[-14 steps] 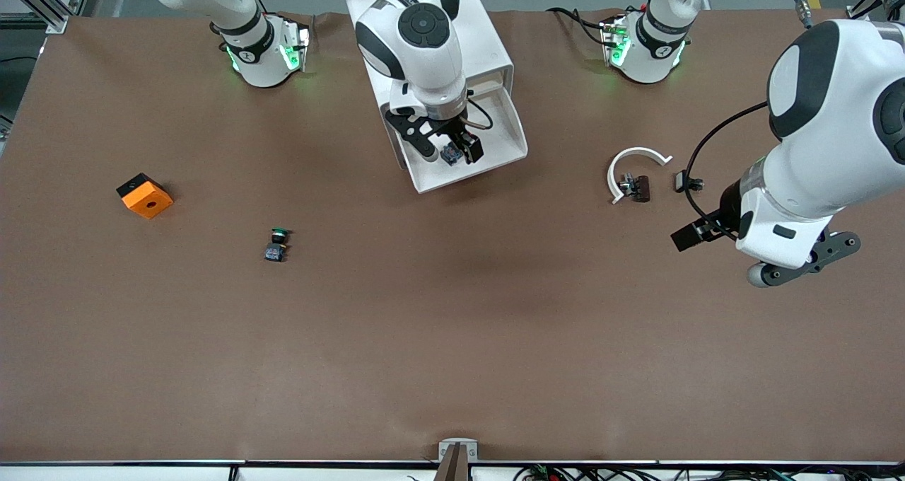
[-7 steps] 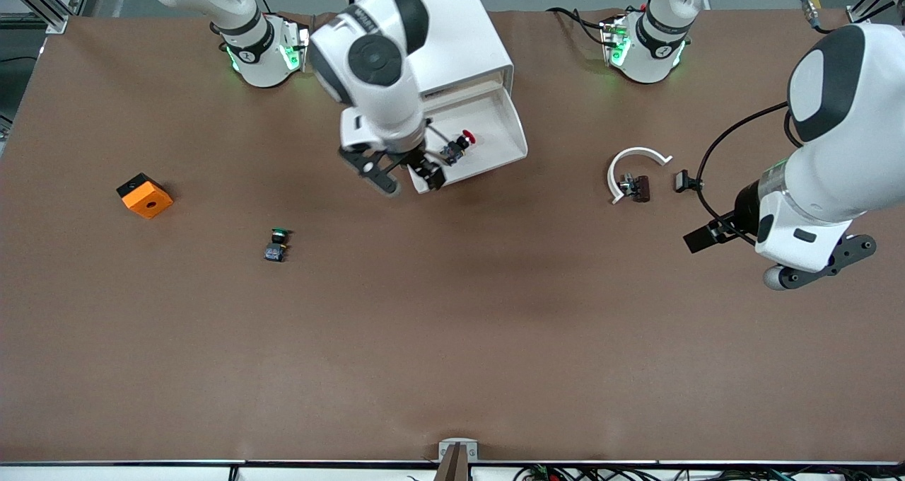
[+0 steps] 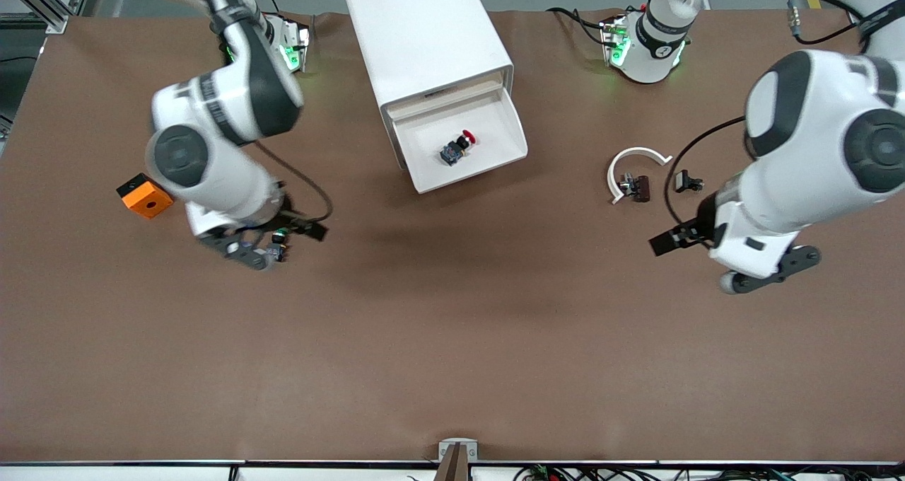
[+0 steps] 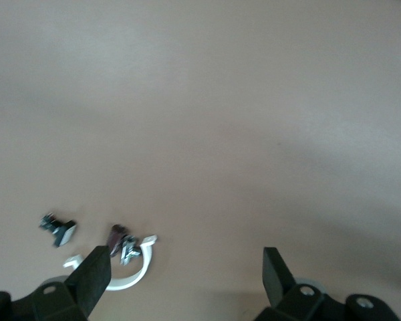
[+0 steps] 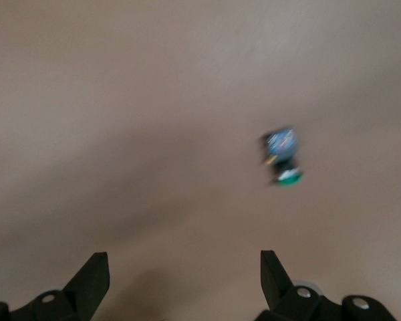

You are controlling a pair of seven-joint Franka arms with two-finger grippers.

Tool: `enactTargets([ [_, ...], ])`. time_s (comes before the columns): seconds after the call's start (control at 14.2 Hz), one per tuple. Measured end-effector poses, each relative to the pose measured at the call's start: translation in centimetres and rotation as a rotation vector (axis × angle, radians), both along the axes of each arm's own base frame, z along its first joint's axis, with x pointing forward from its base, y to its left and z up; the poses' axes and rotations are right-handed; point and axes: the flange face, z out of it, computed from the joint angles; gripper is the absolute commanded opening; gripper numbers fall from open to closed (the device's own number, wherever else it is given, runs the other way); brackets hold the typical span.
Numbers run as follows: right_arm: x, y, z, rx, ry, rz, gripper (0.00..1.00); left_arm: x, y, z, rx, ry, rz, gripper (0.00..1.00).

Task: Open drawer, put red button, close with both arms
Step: 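Withdraw the right gripper while the left gripper moves toward the drawer front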

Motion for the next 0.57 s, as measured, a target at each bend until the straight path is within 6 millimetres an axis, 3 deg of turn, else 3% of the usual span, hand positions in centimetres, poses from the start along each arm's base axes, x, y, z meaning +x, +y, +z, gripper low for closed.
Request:
enactTargets([
  [0.14,1.6,-7.2,0.0,0.004,-0.002,0.104,1.00,-0.3,-3.0,-2.3,-0.022,-0.015,-0.032,1.00],
  [0.28,2.3,-13.2,0.1,0.002,-0.002,0.182,1.00,-0.9,-6.4,-5.3,-0.033,-0.001,-0.065,1.00],
  [0.57,2.6,-21.4,1.3,0.017,-0.024,0.295,1.00,-3.0,-13.3,-9.6,-0.013,0.034,-0.096,1.00],
])
